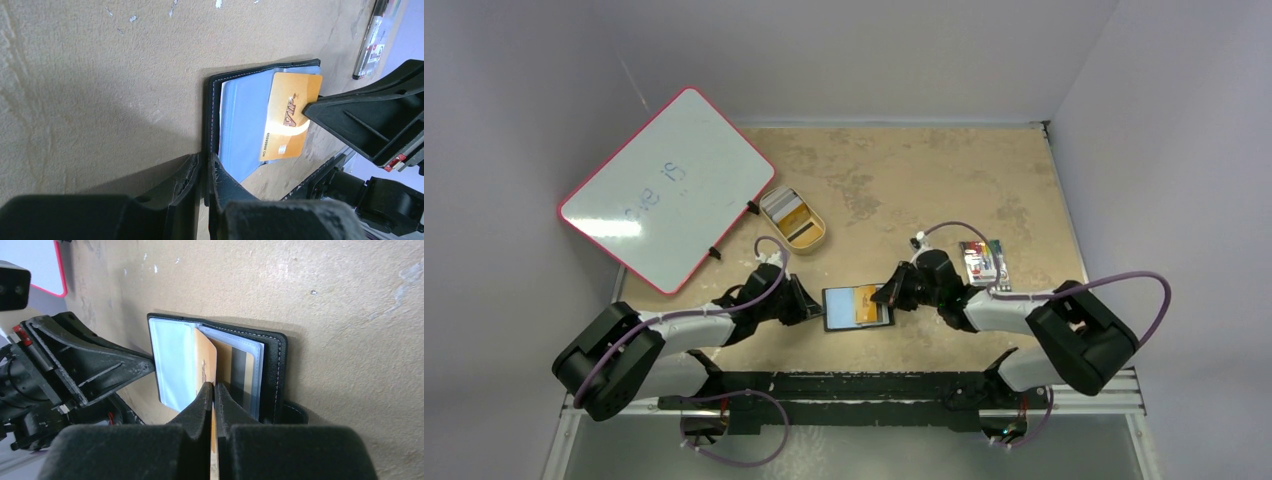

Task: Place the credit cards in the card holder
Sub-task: Insert the credit card into the card holder.

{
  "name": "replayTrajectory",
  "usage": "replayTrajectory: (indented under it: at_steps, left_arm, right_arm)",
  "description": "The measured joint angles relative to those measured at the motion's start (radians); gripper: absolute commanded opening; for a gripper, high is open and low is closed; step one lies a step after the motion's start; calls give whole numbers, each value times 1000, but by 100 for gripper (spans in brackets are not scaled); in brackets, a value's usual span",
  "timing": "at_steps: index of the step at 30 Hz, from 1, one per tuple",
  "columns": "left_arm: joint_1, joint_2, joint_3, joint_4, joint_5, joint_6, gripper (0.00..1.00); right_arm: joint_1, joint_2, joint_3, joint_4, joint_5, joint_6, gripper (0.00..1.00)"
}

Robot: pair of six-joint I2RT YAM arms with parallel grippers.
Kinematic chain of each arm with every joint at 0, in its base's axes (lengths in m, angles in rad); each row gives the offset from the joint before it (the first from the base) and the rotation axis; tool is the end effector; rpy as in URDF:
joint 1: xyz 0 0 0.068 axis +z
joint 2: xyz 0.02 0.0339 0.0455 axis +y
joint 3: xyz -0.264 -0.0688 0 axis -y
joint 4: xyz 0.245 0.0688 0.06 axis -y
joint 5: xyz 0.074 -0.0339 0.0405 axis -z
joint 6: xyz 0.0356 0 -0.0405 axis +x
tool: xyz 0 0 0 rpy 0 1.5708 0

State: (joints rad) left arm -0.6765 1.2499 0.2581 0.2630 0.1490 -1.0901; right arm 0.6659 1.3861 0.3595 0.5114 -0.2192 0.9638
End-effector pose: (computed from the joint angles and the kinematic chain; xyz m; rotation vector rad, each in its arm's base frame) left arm 0.1546 -0.1309 0.1191 -0.4377 2.4992 -0.9977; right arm 0.1873 0.1570 0.1409 0.1961 2.3052 1.1536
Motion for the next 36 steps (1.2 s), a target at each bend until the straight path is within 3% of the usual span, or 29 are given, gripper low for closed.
replayTrajectory:
  at_steps: [26, 36]
  left_arm:
    - [-2, 35, 39, -17, 0, 10, 10]
    - [-5, 33, 42, -26, -6, 11, 10]
  right_arm:
    - [29, 165, 101, 40, -65, -39, 0]
    - [78, 195, 153, -10, -53, -60, 21]
